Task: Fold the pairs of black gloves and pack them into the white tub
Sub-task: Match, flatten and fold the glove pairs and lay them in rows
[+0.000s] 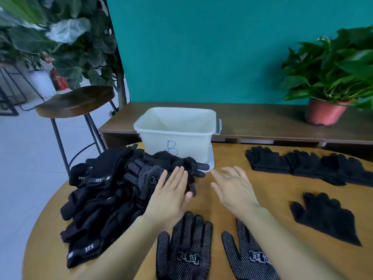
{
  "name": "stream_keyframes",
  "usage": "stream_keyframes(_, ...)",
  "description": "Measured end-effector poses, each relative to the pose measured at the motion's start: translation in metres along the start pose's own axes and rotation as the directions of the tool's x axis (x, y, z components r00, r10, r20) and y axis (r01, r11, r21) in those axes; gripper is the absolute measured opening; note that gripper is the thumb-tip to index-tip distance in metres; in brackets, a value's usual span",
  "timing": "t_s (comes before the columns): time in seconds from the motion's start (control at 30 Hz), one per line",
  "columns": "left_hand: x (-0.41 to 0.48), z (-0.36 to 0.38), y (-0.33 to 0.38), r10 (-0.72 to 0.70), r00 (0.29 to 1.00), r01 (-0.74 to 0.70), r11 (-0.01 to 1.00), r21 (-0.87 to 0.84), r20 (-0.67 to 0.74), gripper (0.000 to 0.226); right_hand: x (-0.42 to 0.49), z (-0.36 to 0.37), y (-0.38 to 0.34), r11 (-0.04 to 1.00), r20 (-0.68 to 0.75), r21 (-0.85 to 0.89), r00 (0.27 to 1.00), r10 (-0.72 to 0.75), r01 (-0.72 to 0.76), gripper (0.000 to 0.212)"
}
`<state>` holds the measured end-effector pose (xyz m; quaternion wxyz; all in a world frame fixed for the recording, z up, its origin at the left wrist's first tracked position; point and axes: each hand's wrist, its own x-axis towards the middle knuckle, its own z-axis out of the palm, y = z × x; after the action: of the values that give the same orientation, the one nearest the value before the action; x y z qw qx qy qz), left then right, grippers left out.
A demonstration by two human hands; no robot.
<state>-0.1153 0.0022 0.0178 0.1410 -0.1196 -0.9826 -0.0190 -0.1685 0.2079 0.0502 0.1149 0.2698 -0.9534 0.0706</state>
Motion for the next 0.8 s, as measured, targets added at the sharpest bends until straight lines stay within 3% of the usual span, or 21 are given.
stream_keyframes(0.13,0.027,0.012,-0.028,-0.015,0.999,0.018,0.998,0.063,-0.042,0.065,0.06,0.033,-0.001,0.991,-0.198,-0.118,0.977,-0.084,0.062,0.038)
stream_keyframes(0.33,0.037,0.033,-0.048,-0.007,0.995,0.018,0.993,0.113,-0.098,0.061,0.111,0.069,-0.009,0.968,-0.197,-0.242,0.973,-0.122,0.072,0.046)
stream_keyframes(0.47,0.035,0.037,-0.053,0.002,0.993,0.01,0.995,0.097,-0.119,0.059,0.124,0.082,-0.011,0.945,-0.25,-0.315,0.953,-0.172,0.087,0.028)
stream_keyframes(0.57,0.035,0.038,-0.056,0.016,0.992,-0.004,0.995,0.102,-0.121,0.059,0.128,0.083,-0.013,0.951,-0.331,-0.301,0.927,-0.175,0.072,0.017)
stream_keyframes(0.67,0.033,0.039,-0.057,0.022,0.992,-0.008,0.994,0.11,-0.123,0.06,0.126,0.081,-0.01,0.966,-0.418,-0.251,0.894,-0.164,0.06,0.021)
stream_keyframes(0.8,0.032,0.035,-0.054,-0.005,0.993,0.016,0.995,0.096,-0.115,0.062,0.112,0.065,0.0,0.984,-0.575,-0.176,0.81,-0.116,0.016,0.013)
